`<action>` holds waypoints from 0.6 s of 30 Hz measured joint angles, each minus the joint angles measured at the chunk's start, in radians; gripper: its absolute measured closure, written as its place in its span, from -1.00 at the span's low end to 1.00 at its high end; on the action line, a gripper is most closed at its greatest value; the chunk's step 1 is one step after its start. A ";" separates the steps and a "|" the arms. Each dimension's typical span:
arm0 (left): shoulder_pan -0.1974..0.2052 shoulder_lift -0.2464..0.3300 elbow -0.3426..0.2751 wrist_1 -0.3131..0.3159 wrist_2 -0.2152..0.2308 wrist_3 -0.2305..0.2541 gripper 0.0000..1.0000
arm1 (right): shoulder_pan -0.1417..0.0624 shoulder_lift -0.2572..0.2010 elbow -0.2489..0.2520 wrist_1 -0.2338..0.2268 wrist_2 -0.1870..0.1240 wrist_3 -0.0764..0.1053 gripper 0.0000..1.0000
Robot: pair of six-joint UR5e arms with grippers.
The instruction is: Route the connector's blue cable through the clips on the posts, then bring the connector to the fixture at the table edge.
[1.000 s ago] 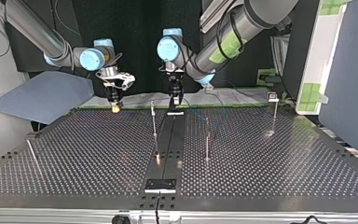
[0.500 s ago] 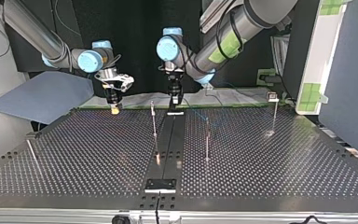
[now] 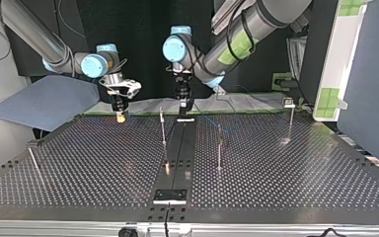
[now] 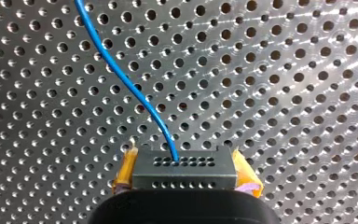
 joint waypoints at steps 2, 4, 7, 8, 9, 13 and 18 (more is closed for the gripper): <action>-0.002 0.000 0.000 -0.003 -0.001 -0.002 0.96 | 0.000 -0.009 0.000 0.009 0.001 -0.002 1.00; -0.002 0.000 0.000 -0.004 -0.002 -0.003 0.96 | 0.000 -0.022 0.000 0.015 0.002 -0.003 1.00; -0.001 0.003 0.000 -0.005 -0.005 -0.008 0.96 | -0.004 -0.041 0.000 0.021 0.002 -0.002 1.00; -0.001 0.004 0.001 -0.006 -0.006 -0.011 0.96 | -0.005 -0.046 0.000 0.022 0.002 -0.001 1.00; 0.000 0.005 0.002 -0.006 -0.006 -0.013 0.96 | -0.006 -0.050 0.000 0.023 0.002 0.000 1.00; 0.002 0.005 0.009 -0.009 -0.006 -0.022 0.96 | -0.011 -0.059 0.000 0.025 0.001 0.004 1.00; 0.004 0.005 0.020 -0.017 -0.004 -0.028 0.96 | -0.016 -0.061 0.000 0.025 -0.001 0.007 1.00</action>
